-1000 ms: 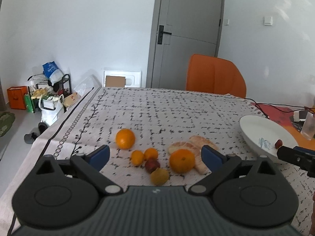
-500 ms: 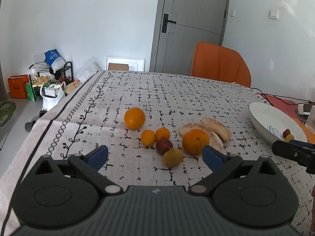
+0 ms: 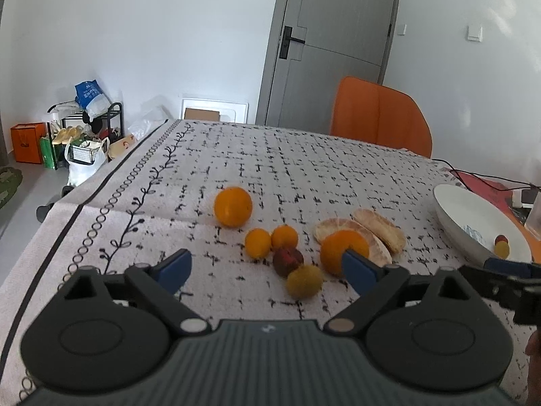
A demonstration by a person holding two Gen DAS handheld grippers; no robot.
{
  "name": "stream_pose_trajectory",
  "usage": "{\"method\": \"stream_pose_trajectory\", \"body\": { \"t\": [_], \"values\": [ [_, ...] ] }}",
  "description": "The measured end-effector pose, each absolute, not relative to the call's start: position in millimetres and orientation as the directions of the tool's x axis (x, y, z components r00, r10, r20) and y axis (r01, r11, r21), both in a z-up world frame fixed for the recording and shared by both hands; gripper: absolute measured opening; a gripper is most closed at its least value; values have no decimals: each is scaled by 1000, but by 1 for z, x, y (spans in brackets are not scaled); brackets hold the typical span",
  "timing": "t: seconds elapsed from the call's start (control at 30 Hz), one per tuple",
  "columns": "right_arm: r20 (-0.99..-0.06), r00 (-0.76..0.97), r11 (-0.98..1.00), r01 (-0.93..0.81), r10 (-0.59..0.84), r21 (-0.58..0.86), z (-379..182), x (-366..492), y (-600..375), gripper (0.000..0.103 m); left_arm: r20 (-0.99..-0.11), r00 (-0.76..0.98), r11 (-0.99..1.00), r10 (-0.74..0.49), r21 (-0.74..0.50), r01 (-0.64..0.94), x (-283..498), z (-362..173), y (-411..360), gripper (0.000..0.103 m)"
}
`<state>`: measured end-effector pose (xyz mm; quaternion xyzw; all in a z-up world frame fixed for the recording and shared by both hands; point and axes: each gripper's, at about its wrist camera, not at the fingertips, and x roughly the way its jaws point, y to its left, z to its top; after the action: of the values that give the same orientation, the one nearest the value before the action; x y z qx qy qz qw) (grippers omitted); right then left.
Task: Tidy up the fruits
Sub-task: 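Grasp a yellow-green fruit with the left gripper while the right grasps a peeled pomelo segment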
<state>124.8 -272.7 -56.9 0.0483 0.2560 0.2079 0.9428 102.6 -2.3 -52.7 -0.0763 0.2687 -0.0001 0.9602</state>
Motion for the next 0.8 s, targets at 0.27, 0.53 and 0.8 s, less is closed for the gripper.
{"method": "stream_pose_trajectory", "body": {
  "t": [0.27, 0.53, 0.8],
  "values": [
    [-472, 766, 900, -385, 435, 205, -60, 132, -267, 103, -547, 831, 985, -99, -174, 3, 112, -60, -7, 66],
    [-481, 752, 890, -414, 452, 190, -61, 140, -256, 97, -568, 807, 976, -162, -210, 48, 117, -71, -13, 25],
    [-491, 749, 893, -411, 444, 180, -60, 154, -247, 78, -551, 821, 975, -151, -221, 31, 112, -64, -1, 25]
  ]
}}
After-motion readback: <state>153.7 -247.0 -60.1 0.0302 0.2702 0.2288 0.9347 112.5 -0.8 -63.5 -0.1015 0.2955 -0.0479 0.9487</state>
